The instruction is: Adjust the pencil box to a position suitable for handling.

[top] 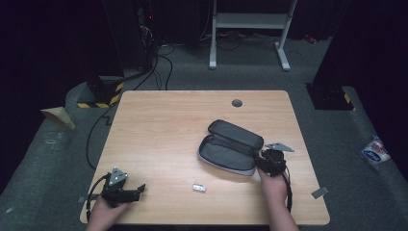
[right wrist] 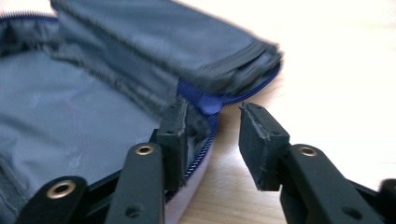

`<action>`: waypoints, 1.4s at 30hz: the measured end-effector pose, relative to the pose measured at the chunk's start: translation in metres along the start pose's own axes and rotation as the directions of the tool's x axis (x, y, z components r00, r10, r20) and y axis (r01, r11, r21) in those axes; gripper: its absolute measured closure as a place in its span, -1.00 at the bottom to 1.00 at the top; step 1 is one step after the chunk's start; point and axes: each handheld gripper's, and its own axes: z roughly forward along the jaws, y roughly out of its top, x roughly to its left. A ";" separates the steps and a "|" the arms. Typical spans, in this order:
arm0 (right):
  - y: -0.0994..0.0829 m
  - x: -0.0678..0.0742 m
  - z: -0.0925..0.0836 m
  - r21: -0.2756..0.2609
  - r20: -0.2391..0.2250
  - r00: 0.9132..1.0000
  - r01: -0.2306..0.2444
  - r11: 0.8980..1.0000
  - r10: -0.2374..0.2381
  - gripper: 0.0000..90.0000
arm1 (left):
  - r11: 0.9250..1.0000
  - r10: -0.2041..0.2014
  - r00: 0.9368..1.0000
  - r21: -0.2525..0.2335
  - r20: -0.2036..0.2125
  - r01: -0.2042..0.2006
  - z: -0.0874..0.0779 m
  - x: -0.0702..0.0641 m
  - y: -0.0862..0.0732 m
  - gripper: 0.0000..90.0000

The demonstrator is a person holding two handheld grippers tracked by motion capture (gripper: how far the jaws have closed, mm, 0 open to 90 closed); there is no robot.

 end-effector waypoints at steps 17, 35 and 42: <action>-0.014 0.010 -0.003 0.035 -0.063 0.998 -0.017 0.999 0.019 0.49 | 1.000 0.000 1.000 -0.001 -0.001 0.000 0.000 0.000 0.000 -0.77; 0.011 0.047 0.036 0.069 -0.119 0.992 0.044 0.997 -0.036 0.62 | 1.000 -0.001 1.000 -0.002 0.002 0.001 -0.001 0.000 -0.001 -0.75; 0.024 0.067 0.050 0.088 -0.137 0.987 0.099 0.991 -0.086 0.66 | 1.000 0.006 1.000 -0.003 0.007 -0.006 -0.001 0.000 -0.001 -0.75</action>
